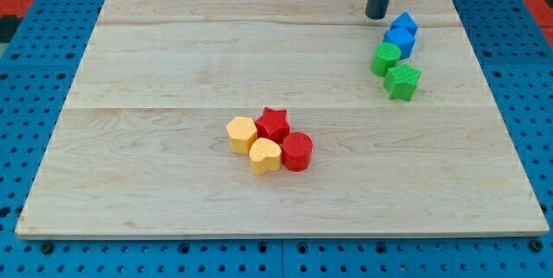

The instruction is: Keep your arm at the top right side of the group of blue blocks

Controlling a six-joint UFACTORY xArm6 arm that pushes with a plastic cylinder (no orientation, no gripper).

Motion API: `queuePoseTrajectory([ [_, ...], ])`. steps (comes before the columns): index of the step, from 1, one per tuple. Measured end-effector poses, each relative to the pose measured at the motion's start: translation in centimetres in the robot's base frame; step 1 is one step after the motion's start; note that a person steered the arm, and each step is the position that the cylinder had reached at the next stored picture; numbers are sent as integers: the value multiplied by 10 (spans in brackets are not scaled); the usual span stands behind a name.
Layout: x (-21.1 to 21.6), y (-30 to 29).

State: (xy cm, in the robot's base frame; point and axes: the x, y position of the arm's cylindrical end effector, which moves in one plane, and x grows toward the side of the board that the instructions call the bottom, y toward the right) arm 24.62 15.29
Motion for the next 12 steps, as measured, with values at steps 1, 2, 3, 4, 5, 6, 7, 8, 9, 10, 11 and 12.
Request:
queuePoseTrajectory([
  [1, -8, 5],
  [2, -9, 50],
  [3, -13, 60],
  [4, -15, 60],
  [5, -15, 60],
  [6, -15, 61],
  [7, -14, 61],
  [8, -14, 59],
  [9, -14, 59],
  [10, -14, 59],
  [11, -14, 58],
  [12, -14, 71],
])
